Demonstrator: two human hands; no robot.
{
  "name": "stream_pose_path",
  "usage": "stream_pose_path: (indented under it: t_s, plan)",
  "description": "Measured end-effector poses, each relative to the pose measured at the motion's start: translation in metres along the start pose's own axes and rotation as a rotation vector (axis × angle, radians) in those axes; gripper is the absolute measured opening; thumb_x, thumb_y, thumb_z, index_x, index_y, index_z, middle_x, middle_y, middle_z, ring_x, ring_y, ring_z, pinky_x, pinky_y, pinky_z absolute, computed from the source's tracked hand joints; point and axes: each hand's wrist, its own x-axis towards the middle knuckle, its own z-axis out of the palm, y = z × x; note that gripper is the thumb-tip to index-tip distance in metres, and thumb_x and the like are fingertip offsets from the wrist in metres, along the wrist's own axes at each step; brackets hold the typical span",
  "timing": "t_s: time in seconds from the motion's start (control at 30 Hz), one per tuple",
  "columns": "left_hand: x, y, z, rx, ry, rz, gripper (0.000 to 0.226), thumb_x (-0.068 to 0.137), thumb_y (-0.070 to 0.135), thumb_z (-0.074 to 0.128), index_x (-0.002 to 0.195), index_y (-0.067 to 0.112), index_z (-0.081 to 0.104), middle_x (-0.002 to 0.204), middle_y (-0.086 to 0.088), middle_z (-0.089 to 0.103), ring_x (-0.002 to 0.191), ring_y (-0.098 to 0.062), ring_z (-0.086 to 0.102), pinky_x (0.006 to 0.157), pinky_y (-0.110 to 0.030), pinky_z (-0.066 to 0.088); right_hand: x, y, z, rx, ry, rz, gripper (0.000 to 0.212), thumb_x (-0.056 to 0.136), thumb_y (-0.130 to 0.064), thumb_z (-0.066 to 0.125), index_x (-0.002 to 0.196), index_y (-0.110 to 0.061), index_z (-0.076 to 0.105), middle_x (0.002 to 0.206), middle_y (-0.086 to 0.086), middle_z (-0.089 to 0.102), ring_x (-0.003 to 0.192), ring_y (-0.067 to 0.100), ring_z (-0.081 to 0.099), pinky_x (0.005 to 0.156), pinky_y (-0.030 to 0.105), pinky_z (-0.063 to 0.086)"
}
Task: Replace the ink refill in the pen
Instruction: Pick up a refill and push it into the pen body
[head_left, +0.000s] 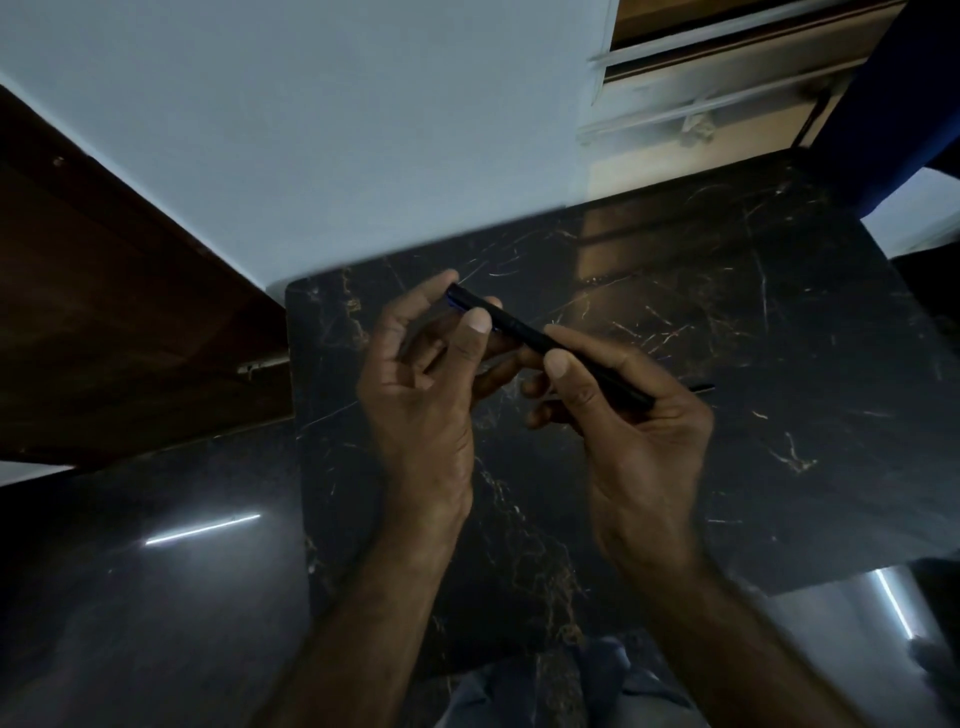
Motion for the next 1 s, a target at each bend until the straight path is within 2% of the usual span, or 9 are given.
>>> stream_pose_path:
  t_s: [0.1, 0.27, 0.37, 0.47, 0.53, 0.6, 0.67, 0.8, 1.0]
  plan:
    - [-0.003, -0.005, 0.002, 0.013, 0.072, 0.027, 0.032, 0.096, 0.000, 0.069, 0.127, 0.009, 0.068, 0.105, -0.012, 0.080, 0.097, -0.030, 0.077, 0.072, -0.034, 0.063, -0.004, 0.007, 0.008, -0.022, 0.030, -0.027, 0.025, 0.092, 0.007, 0.068, 0.116, 0.005, 0.071, 0.095, 0.024, 0.075, 0.077, 0.033, 0.074, 0.066, 0.039, 0.061]
    - [0.000, -0.019, -0.005, 0.056, 0.114, 0.042, 0.033, 0.097, -0.001, 0.069, 0.129, 0.005, 0.067, 0.100, -0.007, 0.080, 0.093, -0.022, 0.077, 0.074, -0.032, 0.062, -0.013, 0.030, 0.017, -0.034, 0.056, -0.033, 0.024, 0.093, 0.009, 0.067, 0.117, 0.004, 0.072, 0.096, 0.022, 0.076, 0.077, 0.032, 0.075, 0.068, 0.041, 0.062]
    - [0.004, -0.037, -0.019, 0.087, 0.106, -0.064, 0.035, 0.097, 0.001, 0.069, 0.132, 0.004, 0.066, 0.106, -0.018, 0.080, 0.098, -0.029, 0.077, 0.075, -0.033, 0.063, -0.015, 0.050, 0.008, -0.086, 0.016, 0.020, 0.023, 0.095, 0.006, 0.068, 0.116, -0.001, 0.074, 0.098, 0.011, 0.078, 0.082, 0.027, 0.076, 0.070, 0.045, 0.063]
    - [0.015, -0.064, -0.045, 0.160, 0.078, -0.212, 0.033, 0.096, 0.002, 0.072, 0.128, 0.007, 0.069, 0.108, -0.021, 0.079, 0.098, -0.030, 0.078, 0.077, -0.035, 0.064, -0.007, 0.083, -0.018, -0.432, -0.086, -0.010, 0.020, 0.093, -0.006, 0.075, 0.113, -0.010, 0.078, 0.100, 0.000, 0.077, 0.091, 0.015, 0.073, 0.076, 0.037, 0.061]
    - [0.023, -0.087, -0.064, 0.275, 0.074, -0.261, 0.031, 0.093, 0.002, 0.076, 0.123, 0.010, 0.072, 0.106, -0.017, 0.079, 0.097, -0.026, 0.078, 0.080, -0.033, 0.064, -0.002, 0.111, -0.037, -0.750, -0.205, -0.039, 0.011, 0.093, -0.021, 0.076, 0.103, -0.017, 0.078, 0.091, -0.004, 0.072, 0.082, 0.010, 0.068, 0.069, 0.037, 0.058]
    - [0.029, -0.111, -0.085, 0.397, 0.093, -0.296, 0.031, 0.090, 0.005, 0.080, 0.120, 0.012, 0.074, 0.108, -0.015, 0.079, 0.099, -0.026, 0.078, 0.080, -0.034, 0.064, -0.003, 0.136, -0.046, -0.985, -0.337, 0.027, 0.012, 0.095, -0.031, 0.071, 0.096, -0.020, 0.073, 0.085, -0.004, 0.066, 0.075, 0.015, 0.064, 0.063, 0.042, 0.056]
    - [0.033, -0.133, -0.103, 0.548, 0.080, -0.305, 0.030, 0.089, 0.016, 0.083, 0.118, 0.018, 0.075, 0.108, -0.011, 0.080, 0.099, -0.027, 0.079, 0.081, -0.041, 0.066, -0.007, 0.155, -0.046, -1.165, -0.425, 0.094, 0.014, 0.096, -0.034, 0.067, 0.097, -0.020, 0.069, 0.089, 0.000, 0.064, 0.082, 0.023, 0.063, 0.066, 0.041, 0.055]
    - [0.043, -0.154, -0.133, 0.845, 0.034, -0.260, 0.017, 0.092, 0.030, 0.079, 0.109, 0.028, 0.078, 0.103, 0.006, 0.080, 0.095, -0.015, 0.078, 0.082, -0.047, 0.067, -0.012, 0.175, -0.033, -1.272, -0.512, 0.146, 0.023, 0.097, -0.034, 0.063, 0.116, -0.022, 0.062, 0.111, 0.007, 0.065, 0.105, 0.027, 0.060, 0.078, 0.039, 0.052]
    - [0.054, -0.162, -0.144, 1.120, -0.026, -0.139, 0.018, 0.094, 0.027, 0.076, 0.111, 0.021, 0.079, 0.107, 0.003, 0.079, 0.101, -0.014, 0.073, 0.091, -0.027, 0.056, -0.016, 0.191, -0.016, -1.390, -0.591, 0.128, 0.027, 0.096, -0.032, 0.065, 0.117, -0.016, 0.059, 0.121, 0.008, 0.064, 0.115, 0.028, 0.059, 0.082, 0.039, 0.050]
